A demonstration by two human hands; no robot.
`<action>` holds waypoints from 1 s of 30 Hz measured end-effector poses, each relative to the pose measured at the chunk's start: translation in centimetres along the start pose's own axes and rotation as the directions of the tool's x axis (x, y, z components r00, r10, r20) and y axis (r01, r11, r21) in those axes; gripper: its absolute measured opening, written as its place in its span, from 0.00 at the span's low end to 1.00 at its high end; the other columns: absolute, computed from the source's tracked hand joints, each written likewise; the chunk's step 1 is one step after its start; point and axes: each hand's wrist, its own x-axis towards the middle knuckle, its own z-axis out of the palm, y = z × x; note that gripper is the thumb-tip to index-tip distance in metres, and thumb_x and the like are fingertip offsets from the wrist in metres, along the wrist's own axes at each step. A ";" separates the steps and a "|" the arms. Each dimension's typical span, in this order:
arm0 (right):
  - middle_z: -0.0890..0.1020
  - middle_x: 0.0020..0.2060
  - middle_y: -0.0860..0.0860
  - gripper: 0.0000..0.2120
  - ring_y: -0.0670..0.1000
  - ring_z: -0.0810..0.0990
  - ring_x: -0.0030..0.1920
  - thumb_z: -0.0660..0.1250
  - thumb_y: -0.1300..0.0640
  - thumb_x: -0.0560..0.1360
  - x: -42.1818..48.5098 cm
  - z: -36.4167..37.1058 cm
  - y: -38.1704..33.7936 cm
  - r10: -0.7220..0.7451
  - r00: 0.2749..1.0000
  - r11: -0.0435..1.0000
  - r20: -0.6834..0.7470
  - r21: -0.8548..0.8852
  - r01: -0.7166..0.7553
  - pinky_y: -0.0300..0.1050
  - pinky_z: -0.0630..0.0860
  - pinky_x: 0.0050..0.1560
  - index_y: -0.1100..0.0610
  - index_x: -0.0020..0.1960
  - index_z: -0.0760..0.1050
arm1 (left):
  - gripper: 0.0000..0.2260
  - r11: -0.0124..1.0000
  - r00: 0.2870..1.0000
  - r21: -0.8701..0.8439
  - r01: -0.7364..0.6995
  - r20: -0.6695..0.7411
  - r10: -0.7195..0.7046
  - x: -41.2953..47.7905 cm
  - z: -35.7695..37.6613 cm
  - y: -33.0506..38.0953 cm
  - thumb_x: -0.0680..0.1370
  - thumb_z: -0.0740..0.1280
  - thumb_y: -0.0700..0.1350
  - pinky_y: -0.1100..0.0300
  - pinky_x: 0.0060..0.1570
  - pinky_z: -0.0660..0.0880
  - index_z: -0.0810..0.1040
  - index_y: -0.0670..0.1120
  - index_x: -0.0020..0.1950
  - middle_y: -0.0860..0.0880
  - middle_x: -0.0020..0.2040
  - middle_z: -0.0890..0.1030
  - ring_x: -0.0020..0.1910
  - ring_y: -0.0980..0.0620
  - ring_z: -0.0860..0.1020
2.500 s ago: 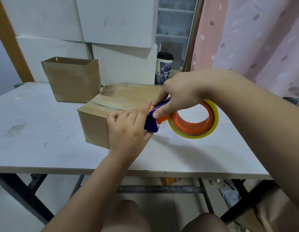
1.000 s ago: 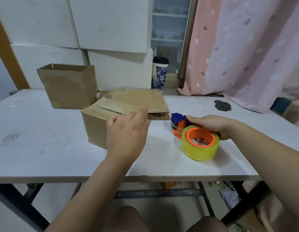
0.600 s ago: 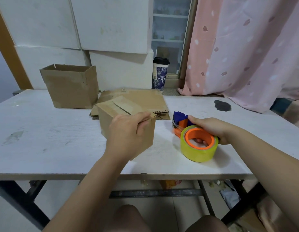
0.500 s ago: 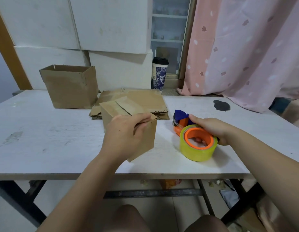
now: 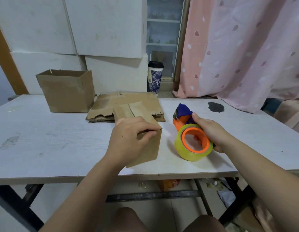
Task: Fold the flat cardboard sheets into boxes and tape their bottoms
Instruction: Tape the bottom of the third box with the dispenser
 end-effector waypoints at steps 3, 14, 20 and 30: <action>0.81 0.31 0.50 0.23 0.48 0.78 0.31 0.60 0.36 0.76 -0.1 0.1 -0.3 -0.059 0.997 0.998 -0.057 -0.023 0.058 0.43 0.75 0.34 0.55 0.40 0.80 | 0.05 1.000 1.000 -0.018 -0.002 -0.023 0.002 0.1 0.3 0.0 0.72 0.72 0.43 0.64 0.49 0.65 0.85 0.51 0.46 0.57 0.40 0.83 0.43 0.64 0.71; 0.83 0.39 0.50 0.25 0.48 0.80 0.39 0.62 0.35 0.74 1.4 -0.1 -0.5 0.060 0.987 0.967 -0.149 -0.237 -0.095 0.41 0.74 0.37 0.56 0.44 0.82 | 0.15 0.941 0.985 -0.305 0.149 -0.035 -0.167 0.1 -0.6 0.7 0.78 0.62 0.36 0.78 0.51 0.66 0.80 0.55 0.54 0.66 0.54 0.77 0.55 0.70 0.73; 0.77 0.34 0.54 0.26 0.55 0.75 0.38 0.59 0.37 0.77 1.2 0.6 -1.0 -0.028 0.977 0.889 -0.212 -0.452 -0.073 0.45 0.67 0.36 0.58 0.34 0.74 | 0.12 0.984 0.964 -0.060 0.168 0.217 -0.151 2.4 -2.4 -2.7 0.81 0.59 0.47 0.52 0.73 0.52 0.77 0.59 0.59 0.65 0.65 0.70 0.71 0.59 0.63; 0.77 0.64 0.47 0.18 0.48 0.70 0.67 0.63 0.46 0.78 -5.3 10.3 -5.6 -0.485 0.870 0.814 -0.084 -0.406 0.415 0.46 0.65 0.68 0.49 0.65 0.76 | 0.32 0.766 0.945 0.617 0.181 0.108 -0.310 0.1 -0.7 0.1 0.75 0.35 0.64 0.51 0.53 0.53 0.75 0.61 0.60 0.59 0.62 0.76 0.63 0.50 0.70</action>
